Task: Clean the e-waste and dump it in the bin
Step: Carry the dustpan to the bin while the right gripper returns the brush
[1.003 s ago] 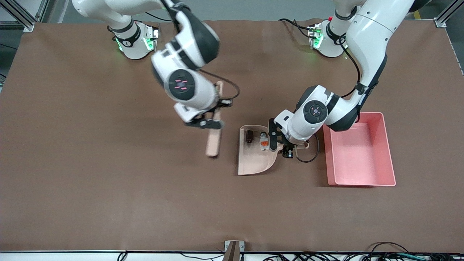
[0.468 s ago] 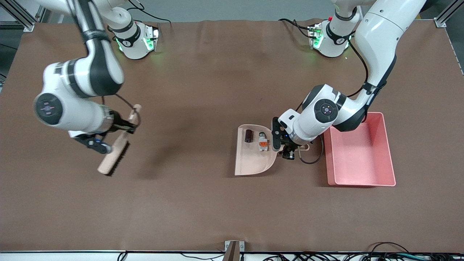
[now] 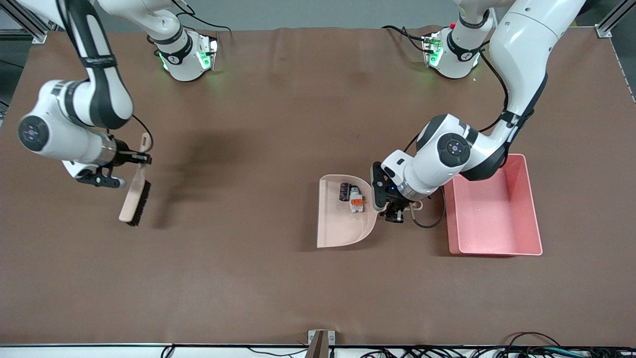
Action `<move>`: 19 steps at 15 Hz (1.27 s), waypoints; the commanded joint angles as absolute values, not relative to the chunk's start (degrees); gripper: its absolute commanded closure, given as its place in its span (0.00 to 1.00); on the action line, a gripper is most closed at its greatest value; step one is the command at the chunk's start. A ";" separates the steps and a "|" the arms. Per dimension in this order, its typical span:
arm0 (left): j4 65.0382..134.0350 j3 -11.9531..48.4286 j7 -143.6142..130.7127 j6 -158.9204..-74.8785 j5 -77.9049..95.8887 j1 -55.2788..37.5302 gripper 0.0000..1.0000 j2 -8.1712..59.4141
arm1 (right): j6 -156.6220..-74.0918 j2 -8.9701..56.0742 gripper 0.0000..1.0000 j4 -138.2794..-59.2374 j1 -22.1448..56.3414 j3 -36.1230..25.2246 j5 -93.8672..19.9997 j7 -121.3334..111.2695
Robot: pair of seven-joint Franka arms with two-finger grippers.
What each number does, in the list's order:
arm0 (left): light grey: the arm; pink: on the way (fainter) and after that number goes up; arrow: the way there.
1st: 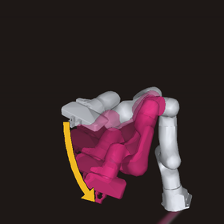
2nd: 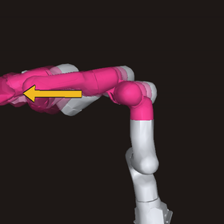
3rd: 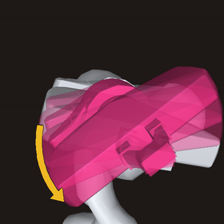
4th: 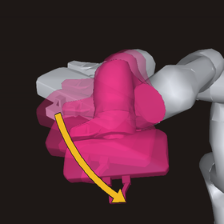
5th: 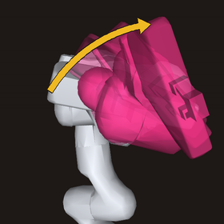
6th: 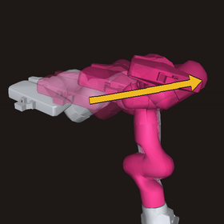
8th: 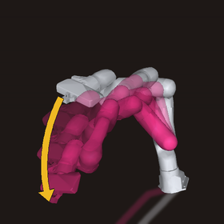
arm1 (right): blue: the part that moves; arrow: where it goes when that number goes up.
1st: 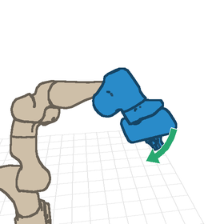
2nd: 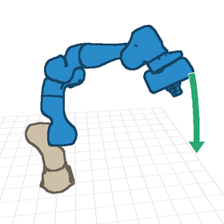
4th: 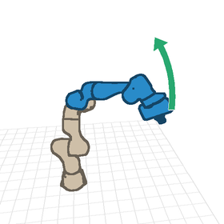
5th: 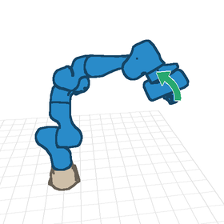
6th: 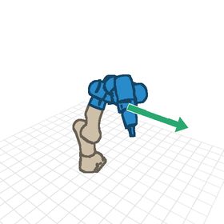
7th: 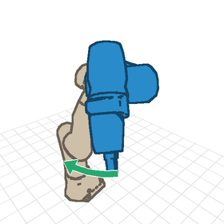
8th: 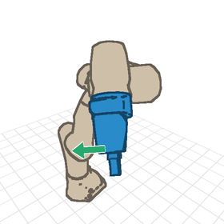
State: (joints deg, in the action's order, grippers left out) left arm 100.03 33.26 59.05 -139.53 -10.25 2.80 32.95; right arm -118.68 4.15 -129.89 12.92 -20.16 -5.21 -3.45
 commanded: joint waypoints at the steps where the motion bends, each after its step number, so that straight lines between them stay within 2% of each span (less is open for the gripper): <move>1: 98.09 37.69 59.85 -135.54 -9.05 8.50 1.00 31.46 | -122.50 -3.07 1.00 -138.67 9.84 -18.98 -3.17 -6.94; 3: 96.42 41.91 60.12 -132.03 -9.14 14.12 1.00 31.55 | -130.56 -2.90 1.00 -144.20 9.67 -18.98 -3.25 -6.77; 8: 94.48 50.09 60.21 -126.74 -9.32 25.73 1.00 31.38 | -138.68 2.54 1.00 -146.86 9.93 -18.90 -3.16 -6.68; 14: 94.48 54.22 66.16 -123.41 -9.67 37.95 1.00 31.38 | -139.13 5.09 1.00 -146.60 10.02 -18.81 -3.25 -6.59; 17: 93.35 55.20 72.22 -118.05 -9.67 43.75 1.00 31.38 | -139.48 5.97 0.99 -146.43 10.11 -18.72 -3.34 -6.42; 18: 92.99 55.11 73.90 -116.38 -9.67 45.07 1.00 31.38 | -139.40 6.06 0.90 -146.43 10.19 -18.72 -3.34 -6.24; 19: 92.38 55.19 75.57 -114.89 -9.75 46.91 1.00 31.38 | -139.48 6.15 0.75 -146.34 10.28 -18.72 -3.34 -6.24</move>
State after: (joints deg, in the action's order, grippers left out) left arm 93.73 54.04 72.48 -118.51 -10.21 43.94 32.26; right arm -138.80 6.28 -146.04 10.15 -19.01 -4.28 -7.08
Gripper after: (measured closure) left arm 0.665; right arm 0.731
